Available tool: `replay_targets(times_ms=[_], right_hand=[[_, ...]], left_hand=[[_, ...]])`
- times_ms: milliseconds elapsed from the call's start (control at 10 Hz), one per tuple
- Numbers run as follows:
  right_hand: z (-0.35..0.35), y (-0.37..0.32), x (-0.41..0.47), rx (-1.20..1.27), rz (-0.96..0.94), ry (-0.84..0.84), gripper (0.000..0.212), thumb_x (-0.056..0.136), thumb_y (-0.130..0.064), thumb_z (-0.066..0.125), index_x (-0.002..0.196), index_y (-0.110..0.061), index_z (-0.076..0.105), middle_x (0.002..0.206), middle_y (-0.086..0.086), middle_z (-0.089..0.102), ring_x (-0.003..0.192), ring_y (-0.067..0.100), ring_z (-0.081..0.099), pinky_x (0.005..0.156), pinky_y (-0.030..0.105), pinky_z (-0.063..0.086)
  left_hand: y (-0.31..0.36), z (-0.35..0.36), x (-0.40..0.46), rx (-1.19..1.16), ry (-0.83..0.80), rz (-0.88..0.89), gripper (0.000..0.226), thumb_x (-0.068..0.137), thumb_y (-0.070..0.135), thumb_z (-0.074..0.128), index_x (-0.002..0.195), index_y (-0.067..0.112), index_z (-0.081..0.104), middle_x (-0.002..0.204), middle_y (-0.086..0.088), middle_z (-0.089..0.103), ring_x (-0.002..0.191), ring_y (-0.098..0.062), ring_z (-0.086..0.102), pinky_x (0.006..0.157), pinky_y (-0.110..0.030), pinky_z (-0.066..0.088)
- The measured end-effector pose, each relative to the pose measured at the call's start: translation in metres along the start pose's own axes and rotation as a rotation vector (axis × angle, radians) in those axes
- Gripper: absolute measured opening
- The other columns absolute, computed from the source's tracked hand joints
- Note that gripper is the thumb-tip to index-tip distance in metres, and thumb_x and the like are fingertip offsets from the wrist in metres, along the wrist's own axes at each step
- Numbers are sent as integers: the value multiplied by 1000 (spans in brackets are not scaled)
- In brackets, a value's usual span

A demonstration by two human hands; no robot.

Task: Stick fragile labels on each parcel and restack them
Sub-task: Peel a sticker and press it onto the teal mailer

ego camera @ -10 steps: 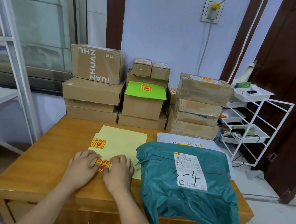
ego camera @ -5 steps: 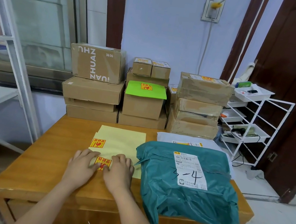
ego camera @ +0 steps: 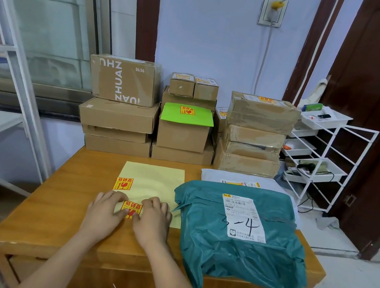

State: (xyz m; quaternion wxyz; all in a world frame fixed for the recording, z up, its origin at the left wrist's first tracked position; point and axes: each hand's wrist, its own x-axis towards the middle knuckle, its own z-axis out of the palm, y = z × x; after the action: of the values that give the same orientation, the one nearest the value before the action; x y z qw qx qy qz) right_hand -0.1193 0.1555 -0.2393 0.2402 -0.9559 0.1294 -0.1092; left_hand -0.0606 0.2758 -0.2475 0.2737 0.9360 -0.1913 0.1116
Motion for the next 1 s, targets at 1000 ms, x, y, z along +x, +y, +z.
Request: replay_targets(times_ms=[1000], right_hand=[[-1, 0, -1, -5, -14, -4, 44, 98, -36, 47, 137, -18, 47, 138, 1, 41, 127, 23, 33, 108, 38, 28]], left_hand=[[0, 8, 7, 162, 75, 41, 16, 93, 24, 53, 104, 16, 61, 109, 1, 61, 102, -17, 47, 81, -29, 43]])
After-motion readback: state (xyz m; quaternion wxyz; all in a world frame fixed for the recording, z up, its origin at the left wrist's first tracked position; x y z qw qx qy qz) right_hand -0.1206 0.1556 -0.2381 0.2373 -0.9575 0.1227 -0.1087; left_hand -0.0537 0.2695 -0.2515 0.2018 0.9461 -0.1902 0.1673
